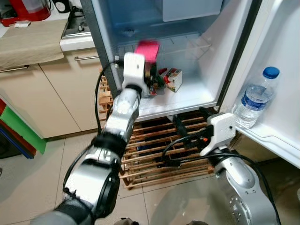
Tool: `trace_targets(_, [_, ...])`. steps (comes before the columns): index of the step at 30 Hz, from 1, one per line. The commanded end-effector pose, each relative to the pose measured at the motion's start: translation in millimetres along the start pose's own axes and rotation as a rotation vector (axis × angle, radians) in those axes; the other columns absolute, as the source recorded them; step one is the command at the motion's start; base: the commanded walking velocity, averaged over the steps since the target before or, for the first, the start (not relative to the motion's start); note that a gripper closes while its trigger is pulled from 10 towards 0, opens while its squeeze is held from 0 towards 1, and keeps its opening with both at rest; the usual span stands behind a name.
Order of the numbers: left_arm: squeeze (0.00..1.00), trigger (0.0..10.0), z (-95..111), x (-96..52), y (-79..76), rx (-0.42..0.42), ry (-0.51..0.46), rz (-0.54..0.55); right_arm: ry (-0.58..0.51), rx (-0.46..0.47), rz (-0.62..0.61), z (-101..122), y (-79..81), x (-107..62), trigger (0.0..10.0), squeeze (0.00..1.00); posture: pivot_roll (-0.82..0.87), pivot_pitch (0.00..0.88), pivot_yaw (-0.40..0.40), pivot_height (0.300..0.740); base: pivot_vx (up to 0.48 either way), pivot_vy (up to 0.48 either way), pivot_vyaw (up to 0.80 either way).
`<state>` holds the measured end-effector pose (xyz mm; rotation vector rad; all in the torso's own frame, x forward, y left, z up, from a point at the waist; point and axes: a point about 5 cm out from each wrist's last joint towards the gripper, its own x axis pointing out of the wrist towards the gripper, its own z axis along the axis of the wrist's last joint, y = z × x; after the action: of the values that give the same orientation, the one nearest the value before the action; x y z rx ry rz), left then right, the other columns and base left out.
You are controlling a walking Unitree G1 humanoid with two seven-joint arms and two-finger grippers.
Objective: Restocking fridge
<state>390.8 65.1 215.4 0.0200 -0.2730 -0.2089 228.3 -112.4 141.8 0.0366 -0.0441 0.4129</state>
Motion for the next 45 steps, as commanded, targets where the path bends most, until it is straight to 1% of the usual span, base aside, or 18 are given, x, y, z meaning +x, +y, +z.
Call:
trace_targets(1, [0.00,10.0,-1.1,0.8,2.6,0.019,0.004,0.022,-0.017,-0.012,-0.008,6.4,2.2,-3.2,10.0,0.00,-0.22,0.117,0.116,0.736,0.000,0.000,0.00])
trace_targets(3, [0.00,10.0,11.0,8.1,5.5,0.060,-0.046,0.053,0.014,0.003,-0.033,2.3,4.0,-13.6,10.0,0.00,-0.23,0.139,0.116,0.736,0.000,0.000,0.00])
trace_targets(4, [0.00,10.0,11.0,8.1,5.5,0.060,-0.046,0.053,0.014,0.003,-0.033,2.3,4.0,-13.6,10.0,0.00,-0.23,0.139,0.116,0.736,0.000,0.000,0.00])
trace_targets(6, [0.00,10.0,20.3,13.6,11.0,0.096,-0.082,0.091,0.039,0.009,-0.046,0.0,6.1,-24.0,10.0,0.00,-0.25,0.169,0.116,0.736,0.000,0.000,0.00])
trace_targets(7, [0.00,10.0,20.3,13.6,11.0,0.096,-0.082,0.091,0.039,0.009,-0.046,0.0,6.1,-24.0,10.0,0.00,-0.25,0.169,0.116,0.736,0.000,0.000,0.00])
trace_targets(8, [0.00,10.0,28.5,18.4,19.7,0.130,-0.103,0.144,0.063,0.014,-0.060,-1.9,7.8,-34.0,10.0,0.00,-0.26,0.185,0.118,0.736,0.000,0.000,0.00])
trace_targets(11, [0.00,10.0,30.4,19.8,26.1,0.137,-0.101,0.177,0.075,0.017,-0.068,-2.9,8.8,-38.9,10.0,0.00,-0.27,0.194,0.119,0.736,0.000,0.000,0.00])
trace_targets(14, [0.00,10.0,30.7,20.1,42.2,0.159,-0.089,0.252,0.101,0.024,-0.085,-2.6,14.0,-52.6,10.0,0.00,-0.30,0.220,0.123,0.736,0.000,0.000,0.00])
trace_targets(17, [0.00,10.0,30.3,19.7,49.0,0.170,-0.085,0.281,0.113,0.028,-0.096,-1.7,16.1,-58.9,10.0,0.00,-0.31,0.228,0.123,0.736,0.000,0.000,0.00])
trace_targets(18, [0.00,10.0,30.1,20.0,56.4,0.179,-0.073,0.311,0.123,0.029,-0.104,-1.1,16.9,-63.4,10.0,0.00,-0.32,0.239,0.123,0.736,0.000,0.000,0.00])
trace_targets(20, [0.00,10.0,30.4,20.6,64.3,0.168,-0.054,0.345,0.134,0.031,-0.112,-0.4,17.5,-68.0,10.0,0.00,-0.32,0.243,0.121,0.736,0.000,0.000,0.00])
trace_targets(24, [0.00,10.0,34.8,23.3,72.4,0.149,-0.032,0.398,0.151,0.033,-0.117,1.1,19.0,-74.2,10.0,0.00,-0.33,0.252,0.114,0.736,0.000,0.000,0.00])
trace_targets(29, [0.00,10.0,34.2,25.2,73.4,0.065,0.006,0.415,0.164,0.028,-0.120,3.1,20.4,-78.6,10.0,0.00,-0.35,0.257,0.111,0.736,0.000,0.000,0.00])
trace_targets(30, [1.00,10.0,34.8,25.7,73.4,0.046,0.008,0.419,0.166,0.027,-0.121,3.5,20.5,-79.2,10.0,0.00,-0.36,0.257,0.113,0.736,0.000,0.000,0.00])
trace_targets(33, [1.00,10.0,38.4,27.3,73.5,0.032,0.002,0.424,0.170,0.027,-0.125,4.0,20.5,-80.5,10.0,0.00,-0.36,0.257,0.114,0.736,0.000,0.000,0.00])
trace_targets(35, [1.00,10.0,48.2,30.8,73.0,0.030,-0.028,0.430,0.164,0.026,-0.134,5.9,19.8,-80.6,10.0,0.00,-0.35,0.251,0.116,0.736,0.000,0.000,0.00])
trace_targets(39, [1.00,10.0,61.1,35.7,67.2,0.048,-0.069,0.426,0.109,0.063,-0.100,16.2,23.5,-77.4,10.0,0.00,-0.35,0.248,0.113,0.736,0.000,0.000,0.00])
trace_targets(45, [1.00,10.0,67.2,37.1,66.4,0.076,-0.091,0.444,0.054,0.081,-0.105,24.1,21.4,-71.6,10.0,0.00,-0.35,0.248,0.114,0.736,0.000,0.000,0.00])
